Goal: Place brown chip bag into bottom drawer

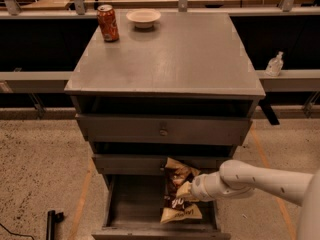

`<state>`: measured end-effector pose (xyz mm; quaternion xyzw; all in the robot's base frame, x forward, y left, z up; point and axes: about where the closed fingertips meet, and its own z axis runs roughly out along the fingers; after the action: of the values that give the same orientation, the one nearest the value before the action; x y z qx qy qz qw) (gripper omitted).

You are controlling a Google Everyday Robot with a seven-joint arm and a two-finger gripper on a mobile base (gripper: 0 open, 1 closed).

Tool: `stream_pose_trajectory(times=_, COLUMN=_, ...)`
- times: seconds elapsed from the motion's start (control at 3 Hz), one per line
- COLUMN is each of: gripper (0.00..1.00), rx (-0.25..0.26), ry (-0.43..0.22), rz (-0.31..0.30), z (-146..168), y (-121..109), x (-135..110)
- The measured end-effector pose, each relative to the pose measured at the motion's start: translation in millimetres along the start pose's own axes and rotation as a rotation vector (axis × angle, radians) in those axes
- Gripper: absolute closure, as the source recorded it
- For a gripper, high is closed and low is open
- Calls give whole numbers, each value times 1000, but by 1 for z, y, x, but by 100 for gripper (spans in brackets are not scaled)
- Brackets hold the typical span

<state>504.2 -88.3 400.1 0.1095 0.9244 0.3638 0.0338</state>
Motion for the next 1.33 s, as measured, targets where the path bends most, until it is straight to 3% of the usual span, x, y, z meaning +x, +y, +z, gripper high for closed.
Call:
stream_pose_trajectory(times=0.33, gripper=74, rx=27, ry=-39, rz=32, z=37, y=-25, x=-20)
stream_pose_trajectory(times=0.67, gripper=51, rx=50, ry=-46, rz=35, z=51, y=-35, x=-29)
stream_pose_trajectory(times=1.0, gripper=27, rx=53, ry=-34, rz=23, z=55, y=-38, x=-24)
stream_pose_trajectory(times=1.33, gripper=5, rx=25, ry=-70, rz=37, z=38, y=-37, x=-13)
